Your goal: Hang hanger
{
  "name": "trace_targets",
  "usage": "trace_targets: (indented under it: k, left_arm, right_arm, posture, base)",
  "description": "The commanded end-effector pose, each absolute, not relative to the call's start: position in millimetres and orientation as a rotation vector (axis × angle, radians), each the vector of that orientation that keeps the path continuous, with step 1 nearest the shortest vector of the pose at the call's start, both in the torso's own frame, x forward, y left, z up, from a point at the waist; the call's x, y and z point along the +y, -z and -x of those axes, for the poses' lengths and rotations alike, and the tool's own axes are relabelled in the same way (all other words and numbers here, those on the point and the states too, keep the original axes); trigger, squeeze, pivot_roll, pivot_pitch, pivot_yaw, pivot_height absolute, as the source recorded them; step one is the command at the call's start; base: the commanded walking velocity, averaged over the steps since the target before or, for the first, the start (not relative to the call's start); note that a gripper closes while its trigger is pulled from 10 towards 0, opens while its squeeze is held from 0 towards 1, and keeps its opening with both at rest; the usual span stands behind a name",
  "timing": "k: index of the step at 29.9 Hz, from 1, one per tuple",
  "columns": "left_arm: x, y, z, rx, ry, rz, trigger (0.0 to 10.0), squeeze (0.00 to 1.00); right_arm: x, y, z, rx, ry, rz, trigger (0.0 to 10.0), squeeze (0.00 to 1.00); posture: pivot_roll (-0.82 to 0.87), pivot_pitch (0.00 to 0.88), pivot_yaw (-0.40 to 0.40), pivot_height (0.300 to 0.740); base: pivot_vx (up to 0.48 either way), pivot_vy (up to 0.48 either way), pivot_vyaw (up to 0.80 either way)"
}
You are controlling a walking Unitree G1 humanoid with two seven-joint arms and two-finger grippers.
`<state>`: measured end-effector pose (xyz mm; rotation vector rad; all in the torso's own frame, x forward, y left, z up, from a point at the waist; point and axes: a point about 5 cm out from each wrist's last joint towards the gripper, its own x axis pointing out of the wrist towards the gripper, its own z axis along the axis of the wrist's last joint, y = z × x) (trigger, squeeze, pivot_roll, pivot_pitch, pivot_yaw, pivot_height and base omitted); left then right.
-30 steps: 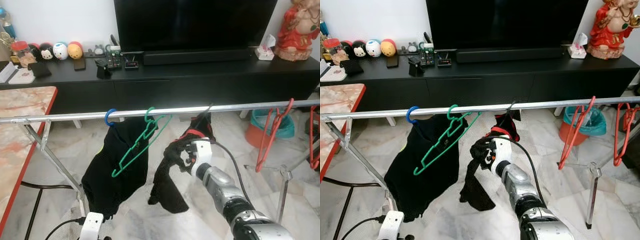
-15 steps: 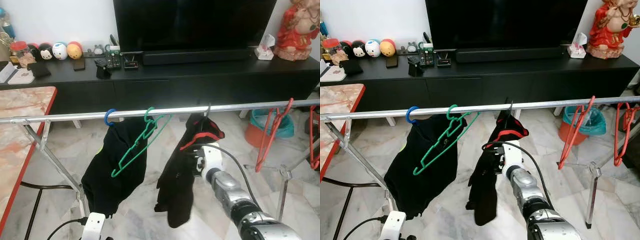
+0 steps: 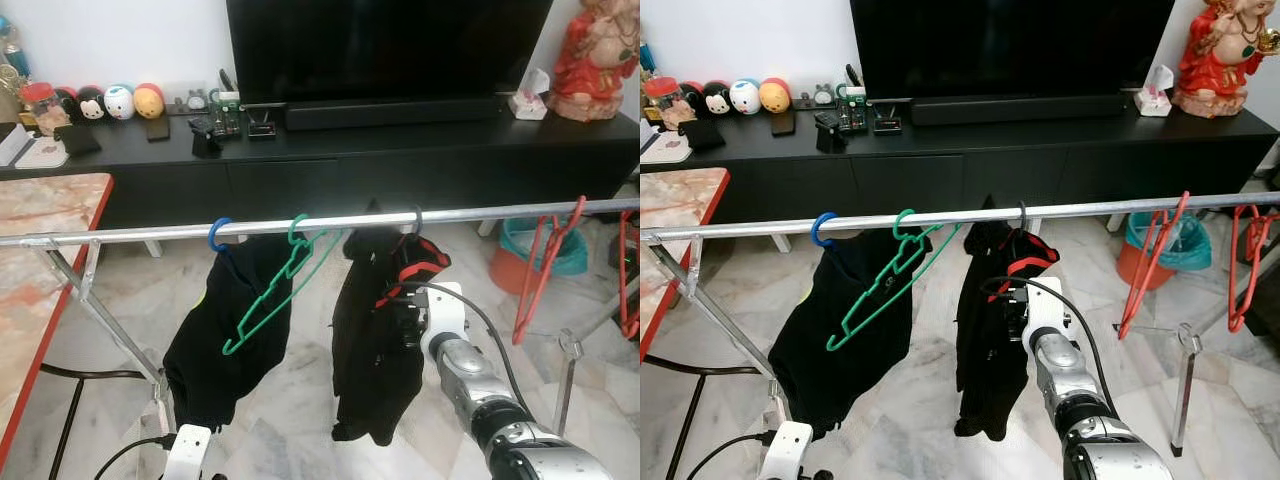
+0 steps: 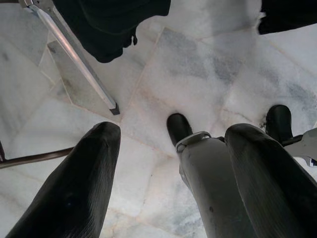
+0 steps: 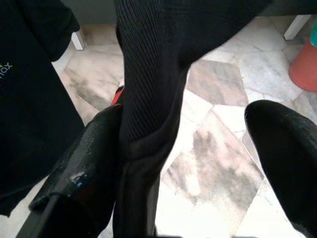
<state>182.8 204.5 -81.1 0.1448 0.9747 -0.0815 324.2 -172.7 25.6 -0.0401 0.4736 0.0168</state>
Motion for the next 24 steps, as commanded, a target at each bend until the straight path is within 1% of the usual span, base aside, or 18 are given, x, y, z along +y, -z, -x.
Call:
trace_targets:
  k: [1, 4, 8, 16, 24]
  left_arm:
    - [205, 81, -183, 0.973, 0.091, -0.166, 10.0, 0.0]
    - [204, 81, -183, 0.973, 0.092, -0.167, 10.0, 0.0]
    - [204, 81, -183, 0.974, 0.093, -0.166, 10.0, 0.0]
    - [205, 83, -179, 0.987, 0.089, -0.171, 10.0, 0.0]
    - [204, 83, -179, 0.986, 0.088, -0.167, 10.0, 0.0]
  right_arm:
    - [-169, -33, -329, 0.427, -0.034, -0.007, 10.0, 0.0]
    - [-162, -35, -331, 0.403, -0.088, -0.049, 10.0, 0.0]
    - [-154, -39, -334, 0.384, -0.153, -0.033, 10.0, 0.0]
    - [-160, -42, -338, 0.407, -0.096, 0.004, 10.0, 0.0]
    - [-161, -52, -346, 0.373, -0.101, 0.004, 10.0, 0.0]
  posture:
    - [-0.12, 0.0, -0.006, 0.74]
    - [-0.12, 0.0, -0.006, 0.74]
    - [-0.11, 0.0, -0.005, 0.74]
    - [-0.11, 0.0, -0.004, 0.74]
    - [-0.11, 0.0, -0.006, 0.74]
  base:
    - [0.0, 0.0, 0.0]
    - [0.0, 0.0, 0.0]
    - [0.0, 0.0, 0.0]
    - [0.0, 0.0, 0.0]
    - [0.0, 0.0, 0.0]
